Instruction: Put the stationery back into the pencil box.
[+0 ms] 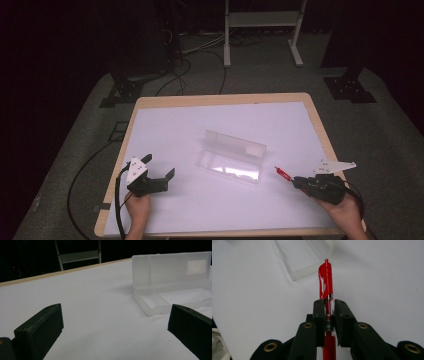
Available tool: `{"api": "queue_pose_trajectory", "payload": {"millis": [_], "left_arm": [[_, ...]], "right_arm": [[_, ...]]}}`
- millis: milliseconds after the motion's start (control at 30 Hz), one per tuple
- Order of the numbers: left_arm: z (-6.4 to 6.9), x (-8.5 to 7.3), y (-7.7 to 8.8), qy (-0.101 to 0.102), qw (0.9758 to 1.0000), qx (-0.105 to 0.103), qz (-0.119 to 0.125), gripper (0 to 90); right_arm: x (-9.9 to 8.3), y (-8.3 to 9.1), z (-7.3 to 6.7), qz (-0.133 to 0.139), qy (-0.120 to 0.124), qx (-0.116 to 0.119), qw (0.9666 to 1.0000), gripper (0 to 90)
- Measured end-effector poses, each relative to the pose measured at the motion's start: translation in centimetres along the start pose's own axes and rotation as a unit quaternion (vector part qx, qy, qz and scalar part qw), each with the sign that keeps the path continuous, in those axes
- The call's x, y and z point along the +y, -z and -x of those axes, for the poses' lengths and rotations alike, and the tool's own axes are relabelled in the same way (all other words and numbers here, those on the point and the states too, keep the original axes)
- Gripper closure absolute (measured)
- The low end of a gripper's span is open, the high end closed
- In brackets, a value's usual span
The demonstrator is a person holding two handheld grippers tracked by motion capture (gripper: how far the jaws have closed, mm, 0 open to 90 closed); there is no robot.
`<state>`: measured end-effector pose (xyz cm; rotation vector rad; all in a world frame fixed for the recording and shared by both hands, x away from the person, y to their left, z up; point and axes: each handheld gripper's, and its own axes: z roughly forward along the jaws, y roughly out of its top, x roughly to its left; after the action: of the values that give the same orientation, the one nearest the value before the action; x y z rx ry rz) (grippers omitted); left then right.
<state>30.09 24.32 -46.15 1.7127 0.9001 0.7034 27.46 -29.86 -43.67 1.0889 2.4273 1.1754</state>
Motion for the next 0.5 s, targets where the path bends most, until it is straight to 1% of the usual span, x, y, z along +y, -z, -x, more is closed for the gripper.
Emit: {"api": "queue_pose_trajectory", "payload": {"millis": [67,133,233,300,333,500], "left_arm": [[0.0,0.0,0.0,0.001,1.0,0.0,0.0,0.0],[0.0,0.0,0.0,0.001,1.0,-0.001,0.0,0.0],[0.0,0.0,0.0,0.001,1.0,-0.001,0.0,0.0],[0.0,0.0,0.0,0.001,1.0,-0.001,0.0,0.0],[0.0,0.0,0.0,0.001,1.0,0.0,0.0,0.0],[0.0,0.0,0.0,0.002,1.0,-0.001,0.001,0.0]], "right_arm": [[0.9,0.2,-0.3,0.005,0.008,0.013,0.9999,78.9],[1.2,0.3,-0.4,0.007,0.012,0.016,0.9998,78.9],[2.1,0.3,-0.6,0.01,0.019,0.027,0.9994,78.9],[2.6,0.2,-0.6,0.013,0.018,0.037,0.9991,78.9],[3.1,0.1,-0.6,0.014,0.021,0.042,0.9988,78.9],[3.9,-0.1,-0.8,0.017,0.028,0.054,0.998,78.9]]}}
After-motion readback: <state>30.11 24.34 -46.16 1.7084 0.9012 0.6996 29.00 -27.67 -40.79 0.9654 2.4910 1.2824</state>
